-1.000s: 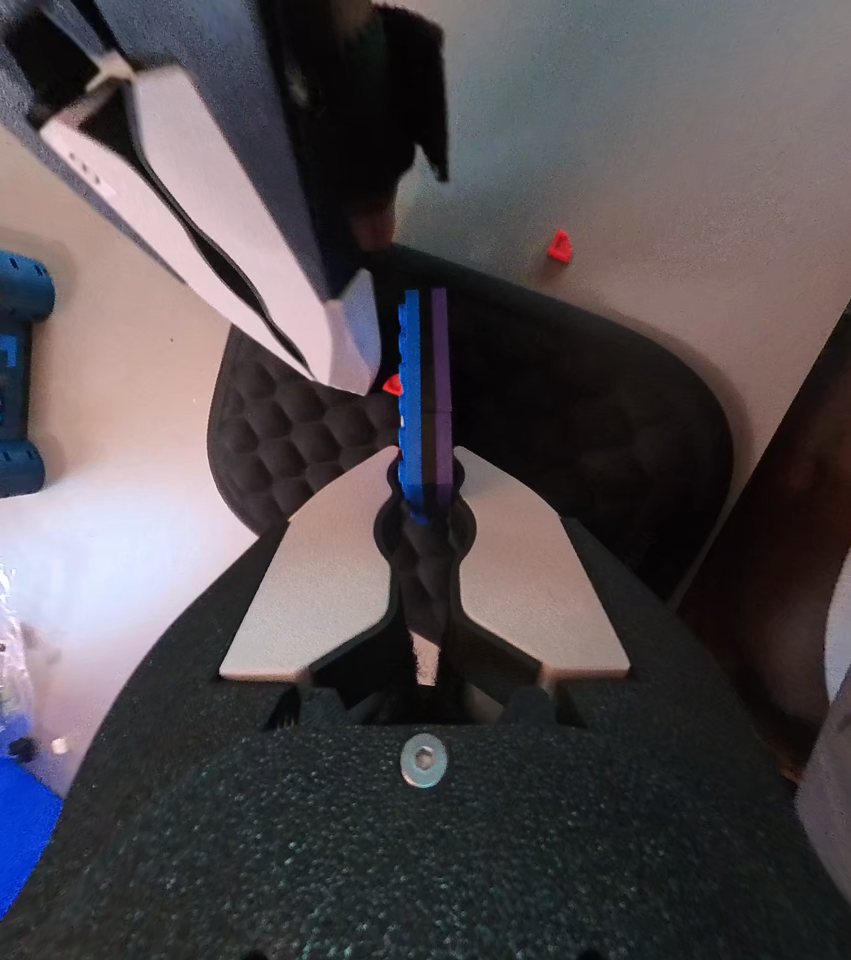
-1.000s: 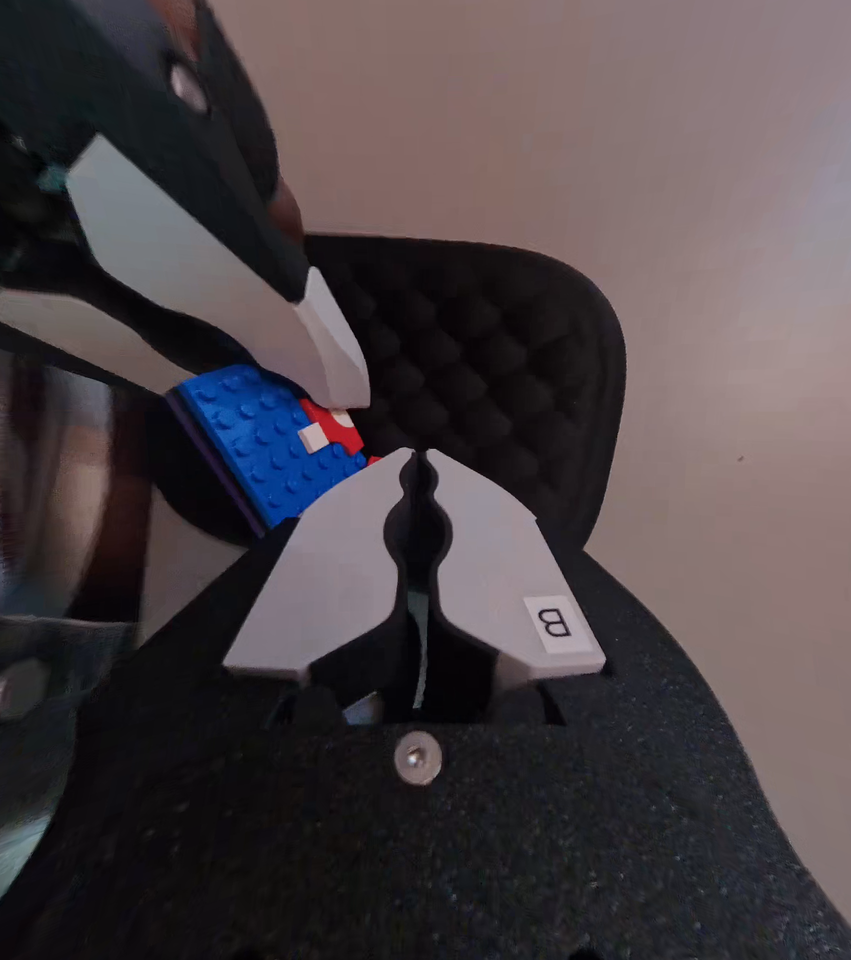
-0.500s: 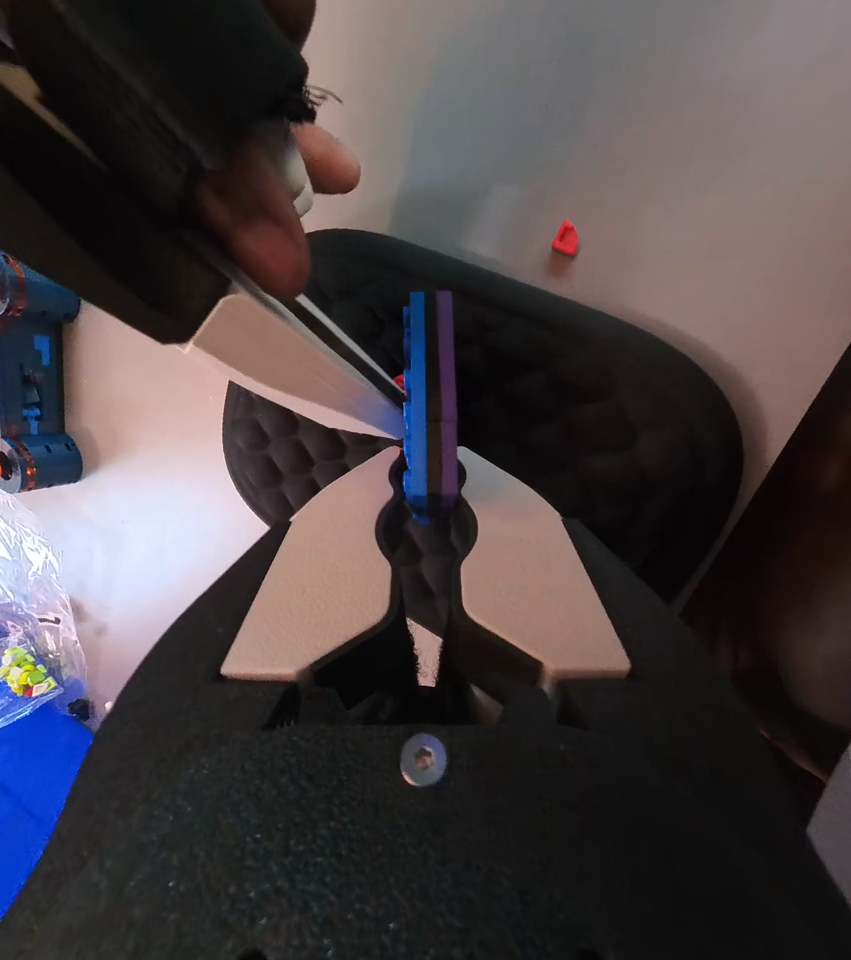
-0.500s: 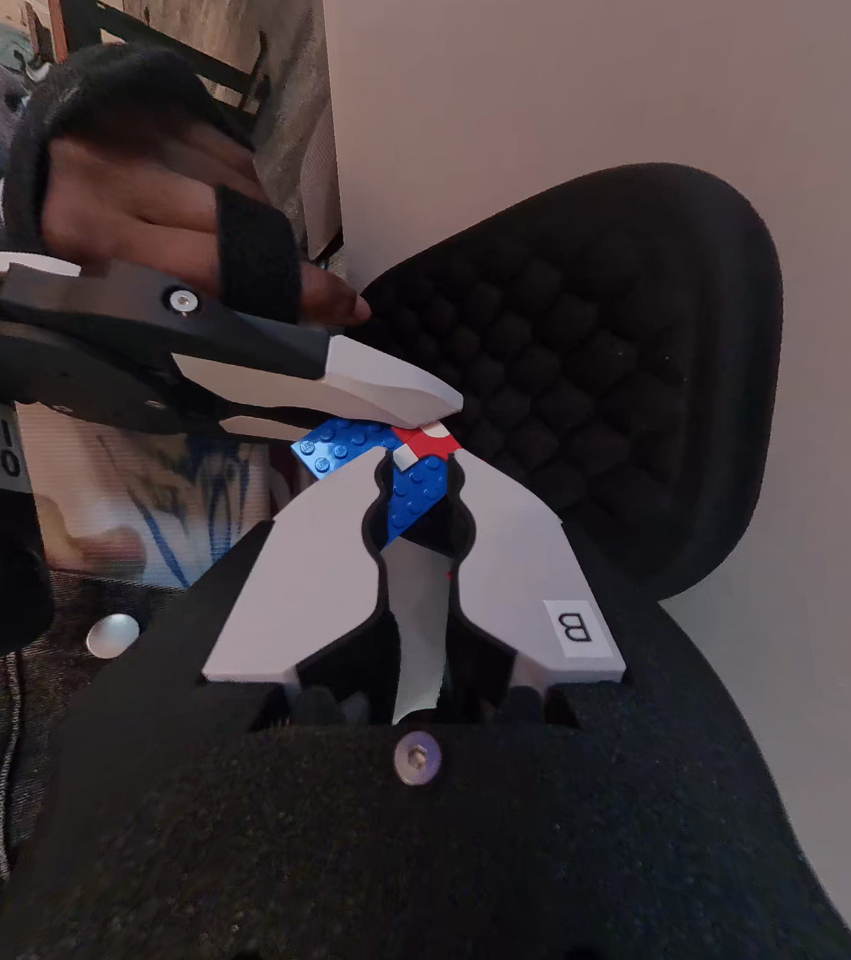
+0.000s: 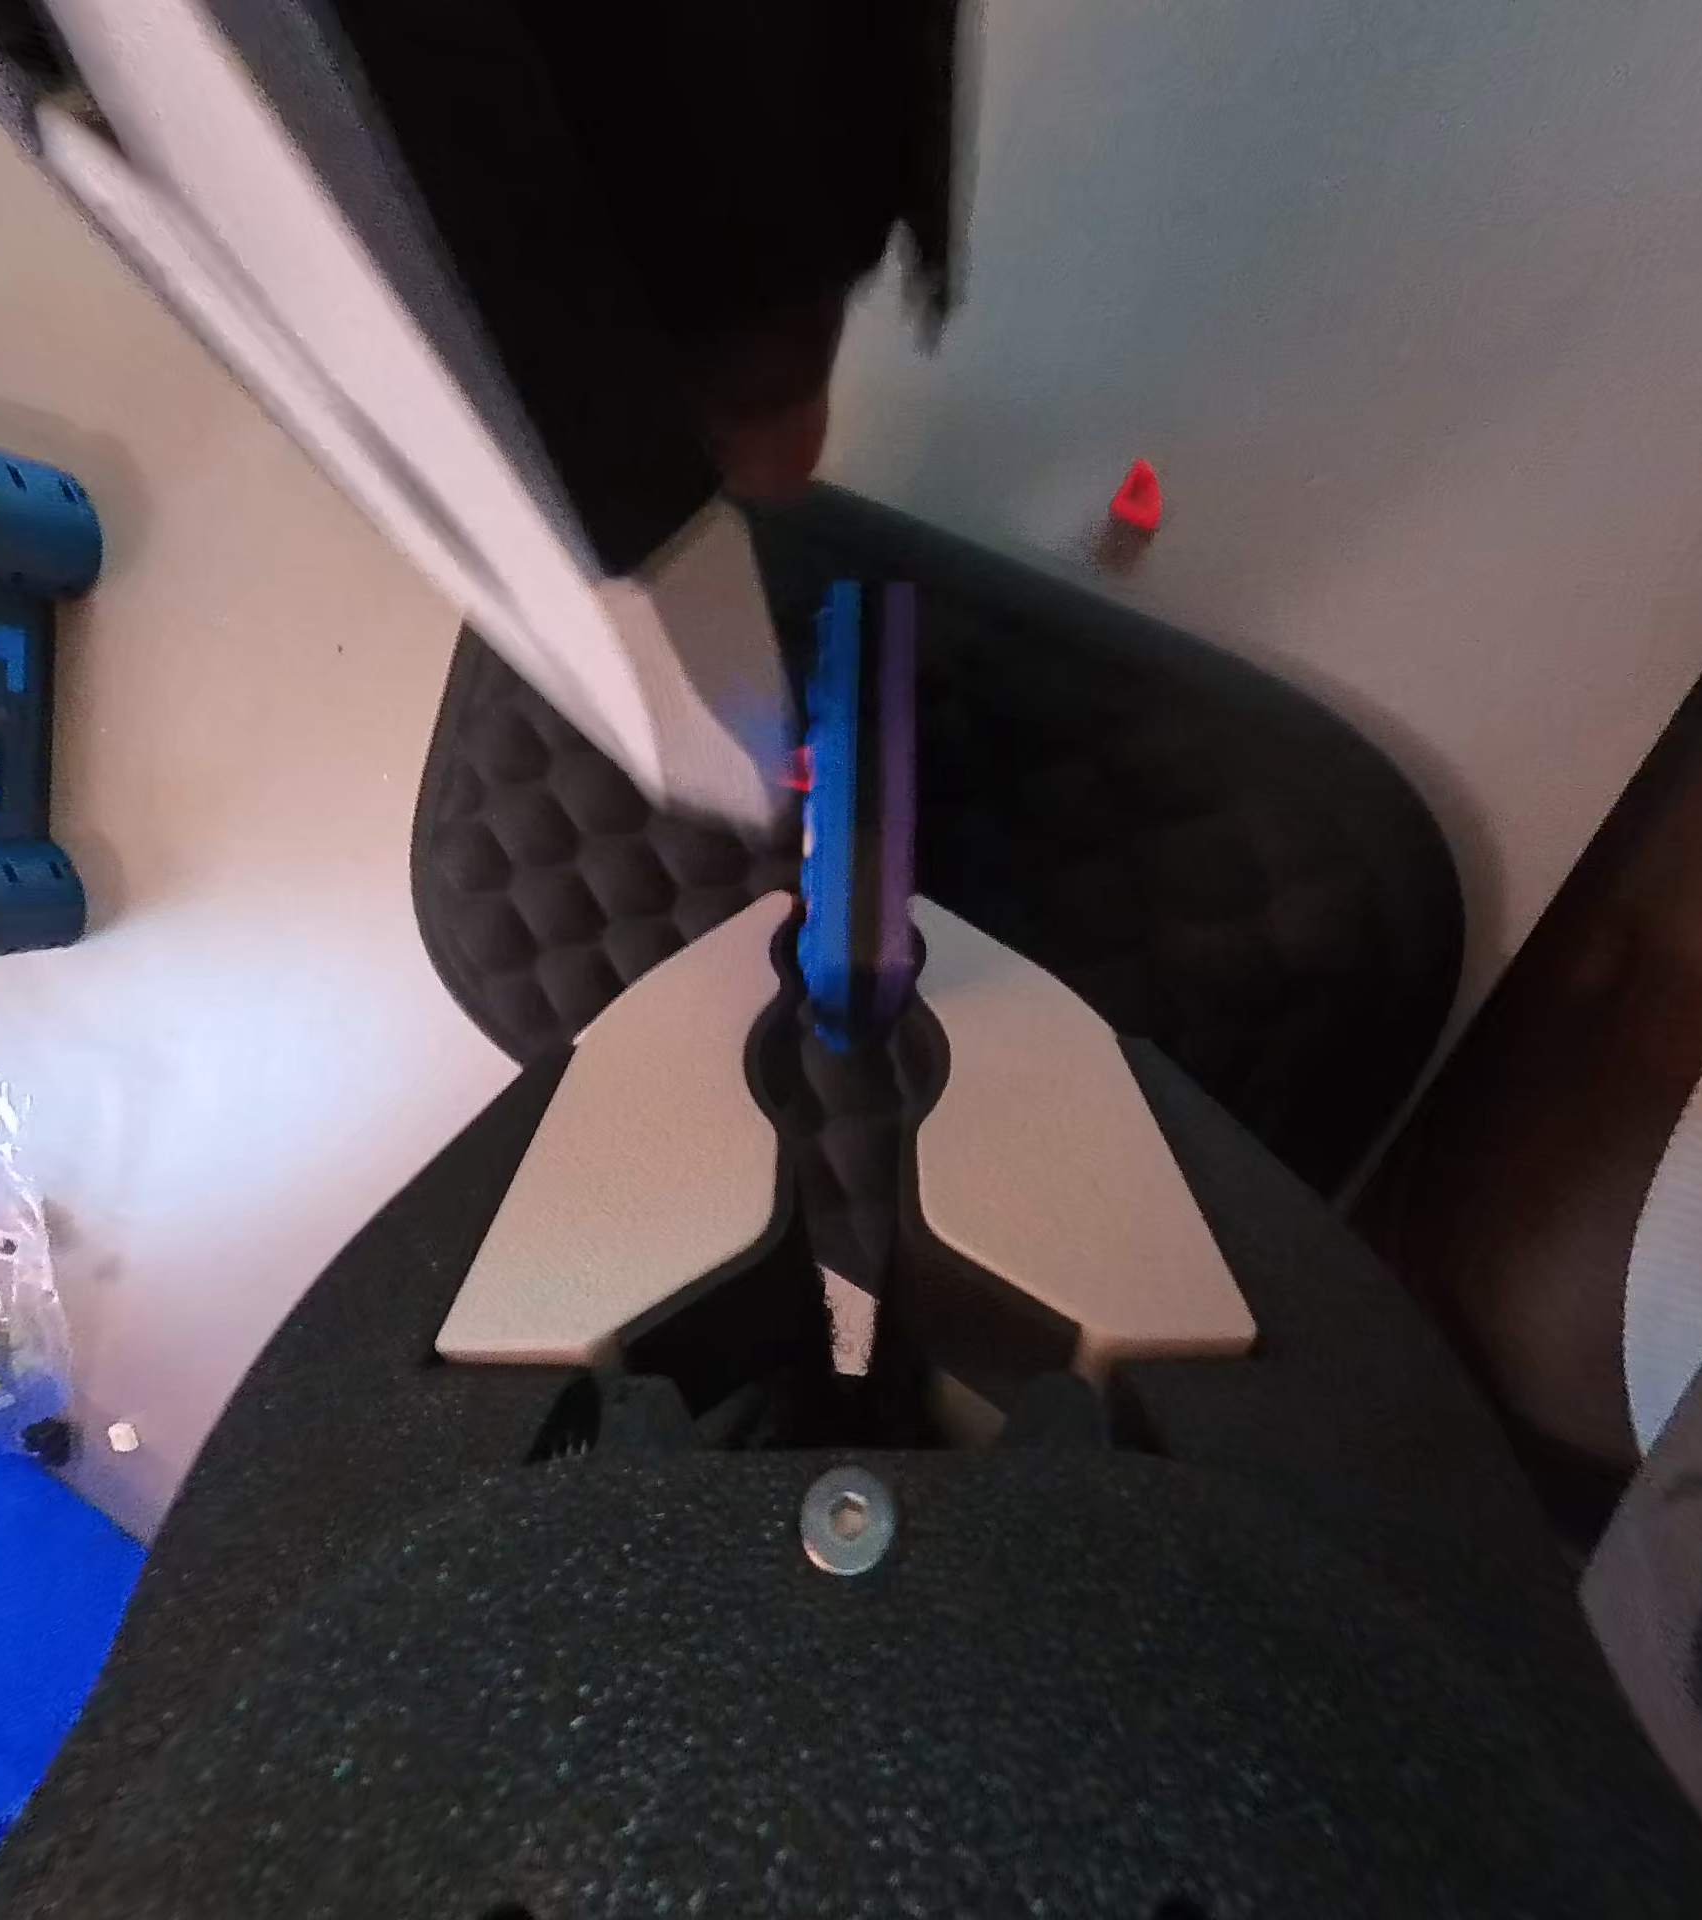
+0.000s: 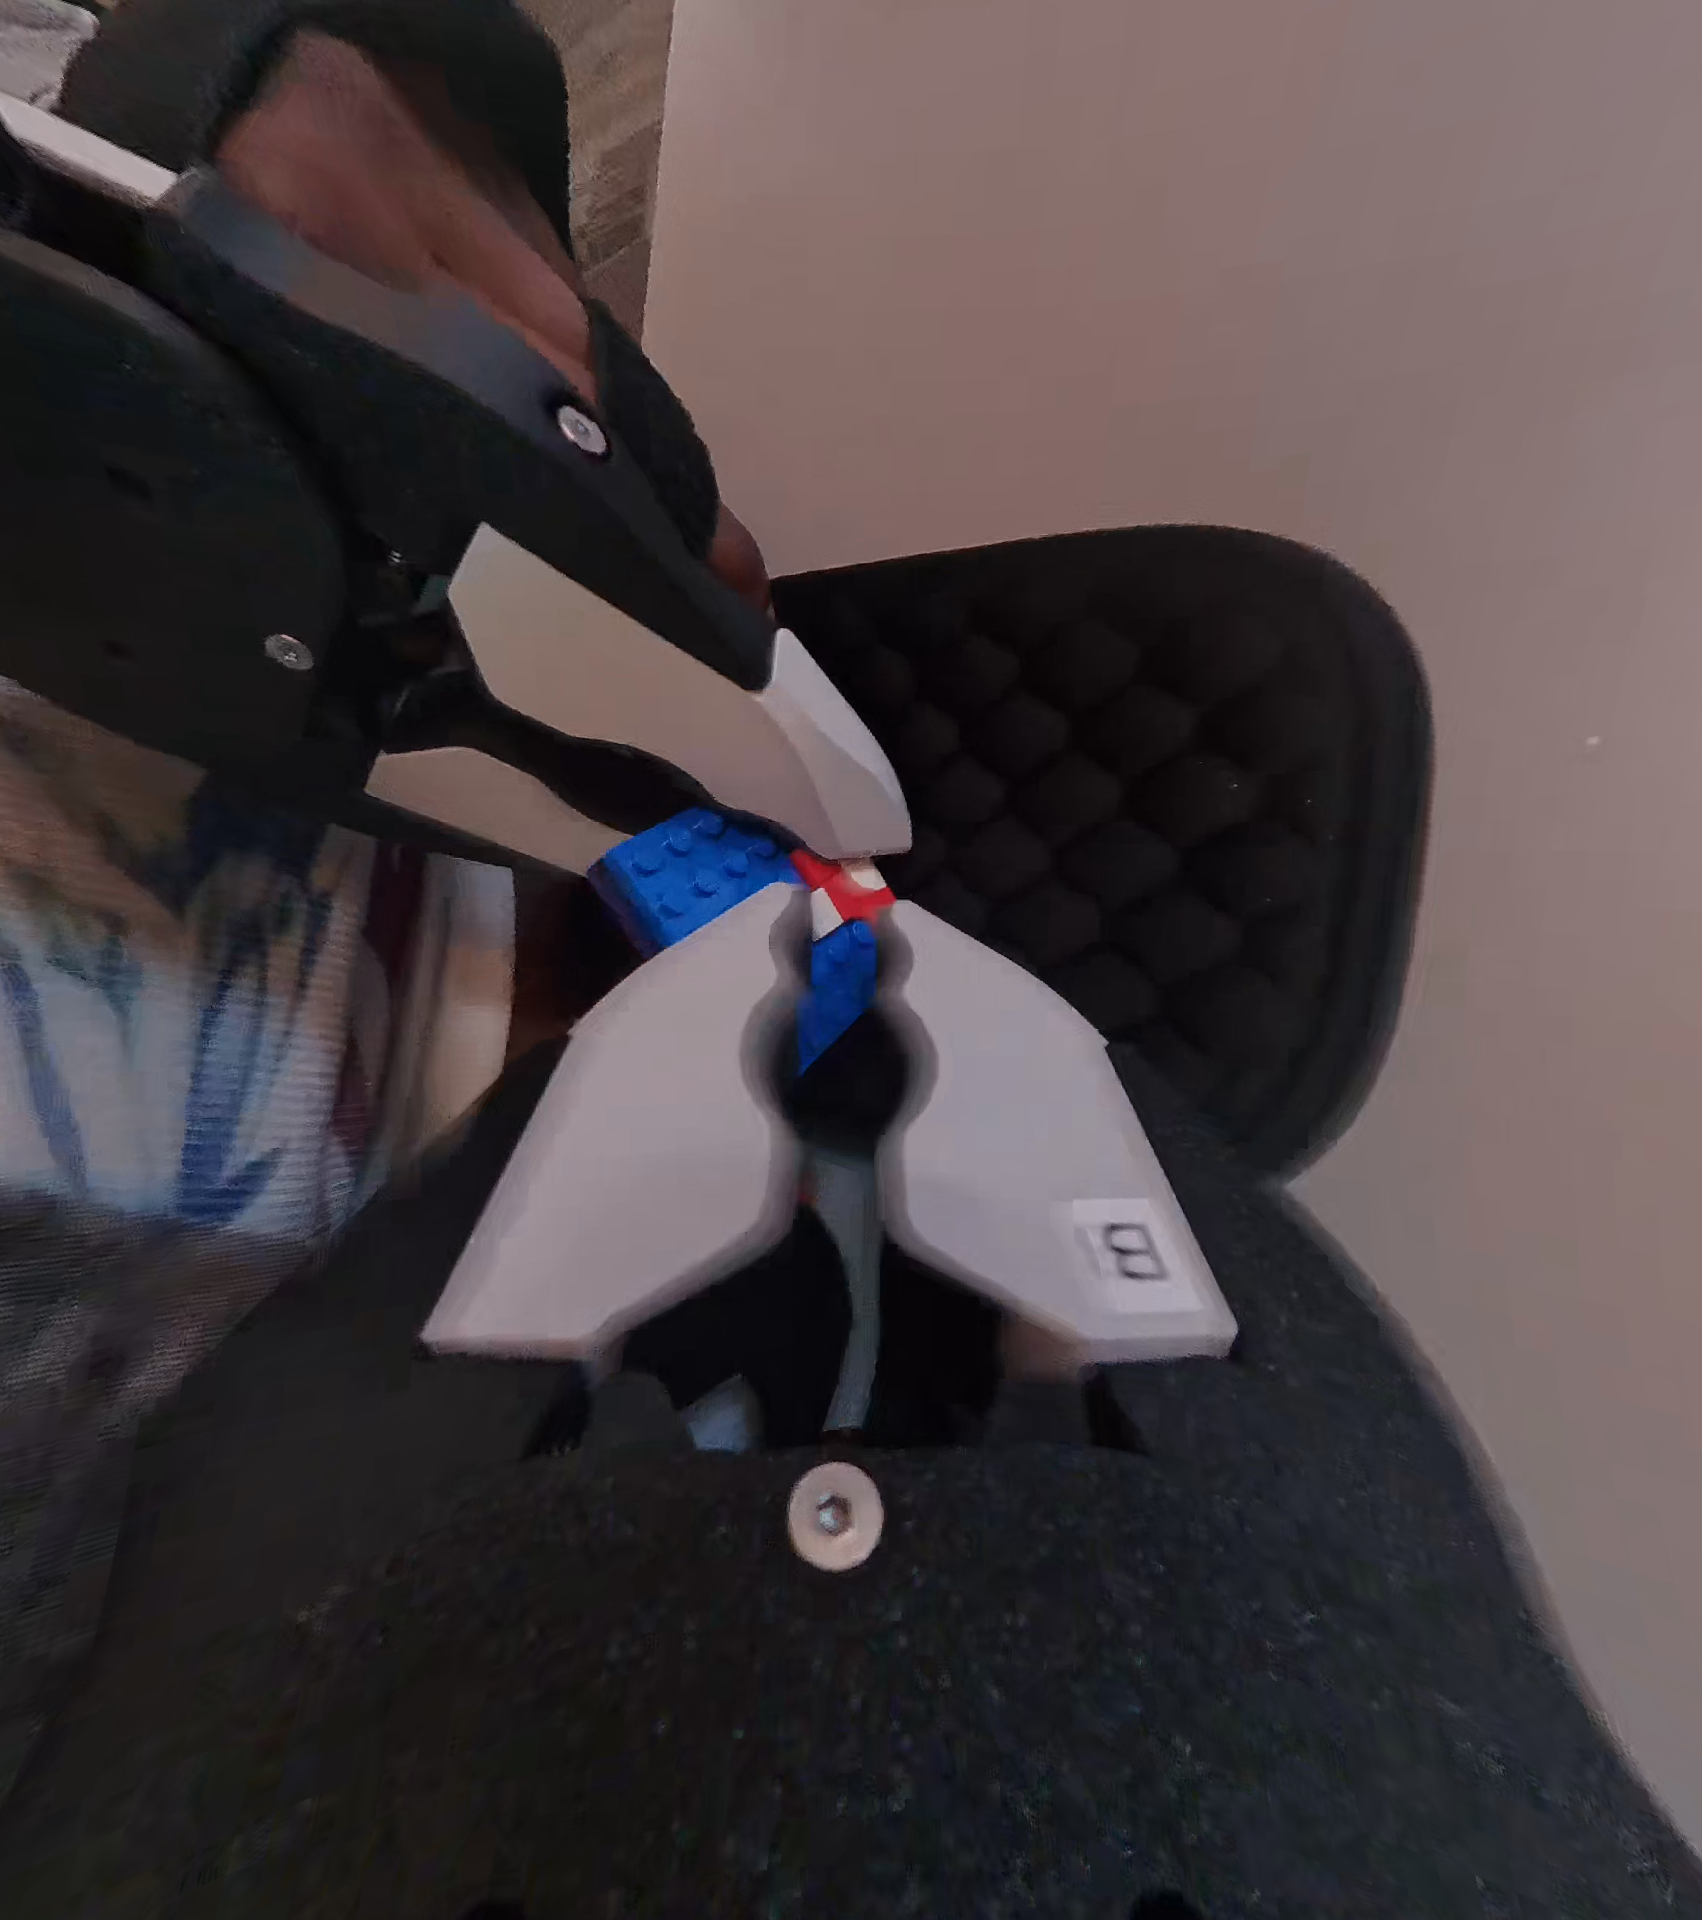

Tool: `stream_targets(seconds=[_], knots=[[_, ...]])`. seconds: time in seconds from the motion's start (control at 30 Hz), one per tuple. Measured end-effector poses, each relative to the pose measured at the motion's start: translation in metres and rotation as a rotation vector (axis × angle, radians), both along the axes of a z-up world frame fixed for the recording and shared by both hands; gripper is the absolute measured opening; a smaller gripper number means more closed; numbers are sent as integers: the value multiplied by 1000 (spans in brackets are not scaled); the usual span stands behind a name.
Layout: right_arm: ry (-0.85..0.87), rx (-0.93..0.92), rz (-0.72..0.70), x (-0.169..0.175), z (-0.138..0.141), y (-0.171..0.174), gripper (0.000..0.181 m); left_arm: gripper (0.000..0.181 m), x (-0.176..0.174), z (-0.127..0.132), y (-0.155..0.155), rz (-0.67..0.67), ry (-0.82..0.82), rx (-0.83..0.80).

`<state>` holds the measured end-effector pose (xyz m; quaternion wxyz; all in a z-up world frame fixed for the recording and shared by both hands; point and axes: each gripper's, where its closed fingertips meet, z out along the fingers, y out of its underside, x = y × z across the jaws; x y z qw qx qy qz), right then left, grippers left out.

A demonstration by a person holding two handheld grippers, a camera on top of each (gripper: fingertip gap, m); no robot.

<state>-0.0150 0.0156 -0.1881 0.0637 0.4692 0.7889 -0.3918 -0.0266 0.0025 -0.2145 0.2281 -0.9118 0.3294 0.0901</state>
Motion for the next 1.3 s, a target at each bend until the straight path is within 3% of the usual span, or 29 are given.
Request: stream_targets(seconds=[0.03,0.07,0.1,0.2,0.27,0.4,0.63,0.87,1.17,1.23,1.3], knots=[[126,319,48,-5,-24,22,6,13,0,0,0,4,-8,-3],[219,380,37,-11,-23,23,0,13,0,0,0,2,-14,-4],[196,394,44,-10,-22,23,0,13,0,0,0,5,-28,3],[4,54,-37,-6,-11,20,0,14,-1,1,0,11,-39,12],[-48,-86,-50,-9,4,19,9,14,-1,1,1,-1,-14,12],[-313,-313,-61,0,15,4,20,13,-2,2,1,-13,31,6],[-479,-253,-60,6,5,-3,16,13,-2,3,3,-4,111,24],[-563,-313,-156,2,2,-4,14,13,-3,2,3,27,116,24],[-468,-288,-243,-1,-1,-5,13,13,-2,2,5,37,130,20],[-441,-273,-256,-3,-1,-7,24,13,-2,2,5,38,138,18],[-397,-238,-245,-3,-2,-7,23,13,-2,2,5,36,146,24]])
